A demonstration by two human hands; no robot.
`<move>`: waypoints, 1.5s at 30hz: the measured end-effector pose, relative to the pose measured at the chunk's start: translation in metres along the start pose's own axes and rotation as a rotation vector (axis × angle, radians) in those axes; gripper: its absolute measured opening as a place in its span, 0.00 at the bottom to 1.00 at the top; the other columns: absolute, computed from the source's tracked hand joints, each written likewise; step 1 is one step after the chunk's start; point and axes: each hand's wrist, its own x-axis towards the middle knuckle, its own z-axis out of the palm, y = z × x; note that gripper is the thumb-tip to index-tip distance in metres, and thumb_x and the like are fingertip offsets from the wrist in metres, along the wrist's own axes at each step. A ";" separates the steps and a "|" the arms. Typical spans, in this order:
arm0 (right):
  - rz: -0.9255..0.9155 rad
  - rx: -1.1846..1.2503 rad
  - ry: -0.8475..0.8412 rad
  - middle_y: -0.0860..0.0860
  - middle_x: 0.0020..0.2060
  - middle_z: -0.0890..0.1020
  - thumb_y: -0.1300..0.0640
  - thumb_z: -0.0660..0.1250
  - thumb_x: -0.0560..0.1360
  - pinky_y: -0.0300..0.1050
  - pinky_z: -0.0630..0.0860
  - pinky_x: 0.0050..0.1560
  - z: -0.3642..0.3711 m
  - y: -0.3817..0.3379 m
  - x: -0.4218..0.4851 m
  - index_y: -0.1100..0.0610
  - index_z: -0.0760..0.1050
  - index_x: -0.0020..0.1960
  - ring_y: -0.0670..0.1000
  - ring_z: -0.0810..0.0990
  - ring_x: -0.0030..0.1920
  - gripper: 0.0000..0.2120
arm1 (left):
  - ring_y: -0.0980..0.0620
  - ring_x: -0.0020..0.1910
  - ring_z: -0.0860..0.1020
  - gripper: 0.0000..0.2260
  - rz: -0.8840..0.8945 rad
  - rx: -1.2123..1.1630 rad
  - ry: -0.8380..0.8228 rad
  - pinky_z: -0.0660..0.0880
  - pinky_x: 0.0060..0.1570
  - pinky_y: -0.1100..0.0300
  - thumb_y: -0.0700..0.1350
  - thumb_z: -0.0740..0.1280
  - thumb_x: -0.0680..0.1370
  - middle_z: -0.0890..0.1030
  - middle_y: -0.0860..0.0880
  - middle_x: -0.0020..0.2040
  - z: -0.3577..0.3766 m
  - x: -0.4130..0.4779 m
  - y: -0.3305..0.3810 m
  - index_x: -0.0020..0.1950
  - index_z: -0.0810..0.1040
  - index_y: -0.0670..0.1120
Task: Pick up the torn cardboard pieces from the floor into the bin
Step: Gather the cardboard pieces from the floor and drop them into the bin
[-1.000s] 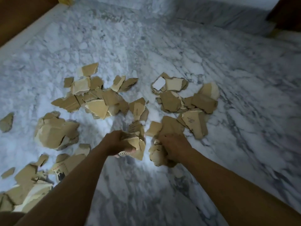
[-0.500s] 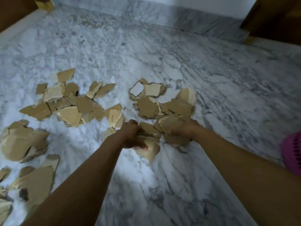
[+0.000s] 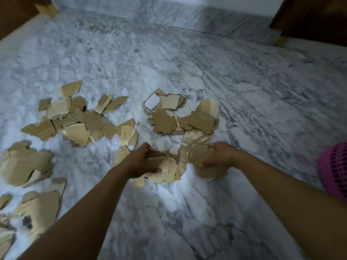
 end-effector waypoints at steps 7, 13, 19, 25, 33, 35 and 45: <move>-0.080 -0.045 0.031 0.52 0.71 0.72 0.45 0.81 0.66 0.49 0.77 0.59 -0.034 -0.006 -0.017 0.52 0.66 0.76 0.57 0.75 0.66 0.44 | 0.53 0.46 0.82 0.18 0.006 -0.339 0.100 0.77 0.48 0.57 0.44 0.79 0.69 0.84 0.49 0.48 -0.064 -0.017 0.005 0.57 0.80 0.48; -0.238 -0.276 -0.070 0.51 0.59 0.78 0.41 0.81 0.63 0.50 0.78 0.56 -0.005 -0.043 -0.014 0.50 0.74 0.66 0.55 0.77 0.57 0.36 | 0.58 0.42 0.83 0.19 0.023 -0.416 0.150 0.77 0.41 0.64 0.48 0.80 0.67 0.85 0.51 0.46 -0.080 -0.045 -0.012 0.57 0.81 0.49; -0.215 -0.384 0.032 0.53 0.63 0.68 0.38 0.78 0.63 0.58 0.74 0.62 0.016 -0.042 -0.007 0.48 0.68 0.68 0.60 0.71 0.65 0.39 | 0.51 0.46 0.84 0.17 0.037 -0.728 0.350 0.82 0.44 0.53 0.50 0.77 0.66 0.85 0.45 0.49 -0.082 -0.053 -0.014 0.52 0.81 0.49; -0.193 -0.460 0.037 0.54 0.69 0.65 0.35 0.77 0.64 0.58 0.71 0.65 0.012 -0.034 -0.008 0.49 0.68 0.69 0.60 0.66 0.69 0.40 | 0.44 0.48 0.85 0.17 0.054 -0.881 0.346 0.83 0.39 0.48 0.45 0.77 0.72 0.86 0.45 0.48 -0.082 -0.042 0.003 0.58 0.80 0.45; -0.197 -0.565 0.015 0.55 0.70 0.59 0.34 0.75 0.65 0.60 0.68 0.67 0.018 -0.018 -0.012 0.53 0.67 0.68 0.61 0.61 0.69 0.40 | 0.39 0.57 0.82 0.28 0.115 -0.922 0.230 0.79 0.55 0.37 0.47 0.80 0.65 0.82 0.40 0.58 -0.073 -0.031 0.032 0.63 0.79 0.42; -0.244 -0.578 0.041 0.54 0.68 0.61 0.36 0.75 0.66 0.59 0.69 0.65 0.024 -0.014 -0.014 0.54 0.67 0.66 0.60 0.63 0.66 0.37 | 0.36 0.58 0.81 0.29 0.112 -0.979 0.248 0.77 0.57 0.35 0.47 0.79 0.65 0.81 0.37 0.59 -0.069 -0.028 0.034 0.64 0.78 0.40; -0.299 -0.390 0.032 0.52 0.61 0.74 0.39 0.78 0.66 0.51 0.73 0.59 0.019 -0.013 -0.014 0.52 0.70 0.66 0.56 0.74 0.62 0.35 | 0.46 0.45 0.83 0.18 0.039 -1.017 0.255 0.78 0.33 0.58 0.41 0.72 0.76 0.83 0.41 0.52 -0.043 -0.014 0.042 0.64 0.76 0.41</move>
